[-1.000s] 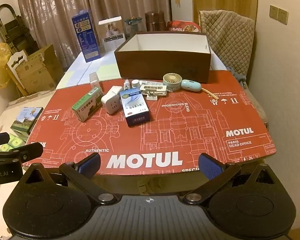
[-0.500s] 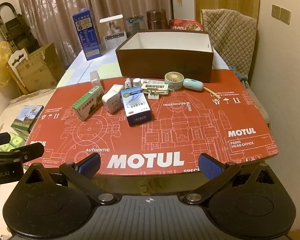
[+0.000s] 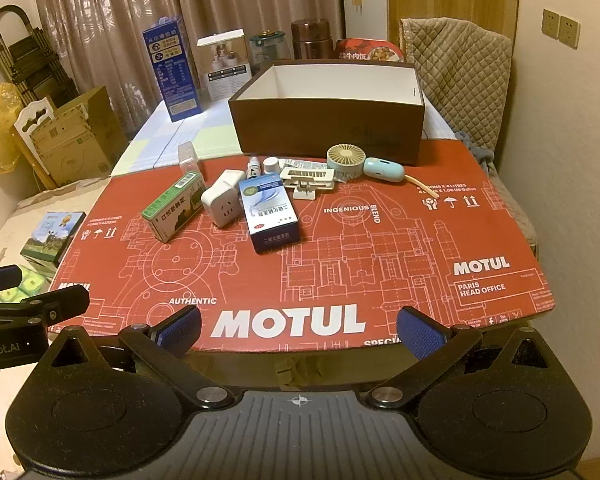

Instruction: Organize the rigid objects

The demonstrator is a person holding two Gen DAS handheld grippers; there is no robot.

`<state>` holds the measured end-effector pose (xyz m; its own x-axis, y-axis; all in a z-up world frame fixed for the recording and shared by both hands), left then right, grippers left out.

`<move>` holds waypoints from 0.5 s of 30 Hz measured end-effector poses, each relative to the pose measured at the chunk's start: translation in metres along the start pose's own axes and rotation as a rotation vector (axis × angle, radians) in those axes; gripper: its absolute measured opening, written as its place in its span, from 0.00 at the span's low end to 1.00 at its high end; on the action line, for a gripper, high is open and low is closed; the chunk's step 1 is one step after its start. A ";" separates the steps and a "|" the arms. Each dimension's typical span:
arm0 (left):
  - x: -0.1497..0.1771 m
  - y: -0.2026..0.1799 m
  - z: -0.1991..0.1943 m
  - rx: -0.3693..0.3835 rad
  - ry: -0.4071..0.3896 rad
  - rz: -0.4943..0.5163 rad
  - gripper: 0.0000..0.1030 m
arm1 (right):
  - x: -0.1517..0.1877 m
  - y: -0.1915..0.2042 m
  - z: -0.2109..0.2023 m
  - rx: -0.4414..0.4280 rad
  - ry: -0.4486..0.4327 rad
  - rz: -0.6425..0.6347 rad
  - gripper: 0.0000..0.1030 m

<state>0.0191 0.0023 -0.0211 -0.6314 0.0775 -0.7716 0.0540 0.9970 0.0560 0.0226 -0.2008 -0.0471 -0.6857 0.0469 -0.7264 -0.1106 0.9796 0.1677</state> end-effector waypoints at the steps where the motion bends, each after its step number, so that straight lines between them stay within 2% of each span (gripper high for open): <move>1: 0.000 0.000 0.000 0.000 0.000 0.000 0.92 | -0.001 -0.001 0.000 -0.001 0.000 0.000 0.98; 15: 0.000 -0.004 0.005 0.003 0.005 -0.002 0.92 | -0.001 -0.001 0.001 0.001 0.000 -0.001 0.98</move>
<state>0.0233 -0.0017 -0.0246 -0.6355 0.0751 -0.7685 0.0544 0.9971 0.0525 0.0240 -0.2013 -0.0471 -0.6856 0.0456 -0.7266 -0.1108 0.9799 0.1661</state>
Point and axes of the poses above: each gripper's, at about its wrist camera, not at the fingertips, and z roughly the way its jaws point, y to its left, x to its underside, the point moved 2 cm from there along z, roughly the way its jaws point, and after that the axes turned 6 degrees about -y, right-handed, at the moved point
